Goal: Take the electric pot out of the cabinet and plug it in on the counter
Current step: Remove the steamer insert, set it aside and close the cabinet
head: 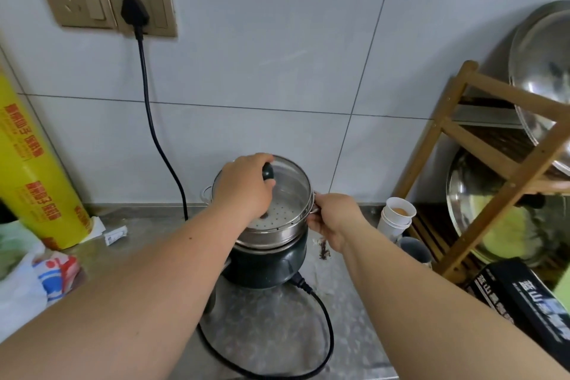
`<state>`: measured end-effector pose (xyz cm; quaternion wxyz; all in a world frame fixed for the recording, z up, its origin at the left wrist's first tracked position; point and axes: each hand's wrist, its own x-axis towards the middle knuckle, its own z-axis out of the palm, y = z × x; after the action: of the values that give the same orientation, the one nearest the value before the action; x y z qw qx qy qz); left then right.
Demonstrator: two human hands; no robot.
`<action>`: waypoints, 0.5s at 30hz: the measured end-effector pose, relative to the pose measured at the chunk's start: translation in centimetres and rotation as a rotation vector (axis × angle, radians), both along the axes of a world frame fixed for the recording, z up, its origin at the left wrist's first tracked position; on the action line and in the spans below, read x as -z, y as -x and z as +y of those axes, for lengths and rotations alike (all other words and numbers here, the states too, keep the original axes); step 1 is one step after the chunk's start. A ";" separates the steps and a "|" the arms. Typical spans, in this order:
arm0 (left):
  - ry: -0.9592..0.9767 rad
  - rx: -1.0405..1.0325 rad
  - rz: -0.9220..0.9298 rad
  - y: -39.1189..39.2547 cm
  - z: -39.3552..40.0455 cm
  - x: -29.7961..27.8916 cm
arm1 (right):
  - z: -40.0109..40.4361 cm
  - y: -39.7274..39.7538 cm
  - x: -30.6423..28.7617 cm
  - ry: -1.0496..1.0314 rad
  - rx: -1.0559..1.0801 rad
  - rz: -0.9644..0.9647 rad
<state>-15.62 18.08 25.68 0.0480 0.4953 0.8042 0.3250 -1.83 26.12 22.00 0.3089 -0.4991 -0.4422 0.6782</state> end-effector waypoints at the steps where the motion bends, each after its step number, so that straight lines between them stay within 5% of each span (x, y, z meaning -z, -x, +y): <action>1: -0.045 -0.016 0.000 -0.1 -0.2 -0.7 | -0.2 -0.1 -0.3 -0.008 0.008 -0.005; 8: -0.245 -0.056 -0.027 -0.8 -1.9 -5.1 | 0.0 -3.9 -2.6 -0.079 0.190 0.052; 15: -0.141 -0.131 -0.029 -2.3 -2.6 -3.5 | 1.3 -11.0 -2.1 -0.043 0.444 0.057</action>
<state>-13.36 15.43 29.22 0.0033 0.4390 0.8092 0.3904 9.20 27.42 24.07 0.4735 -0.5582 -0.3271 0.5977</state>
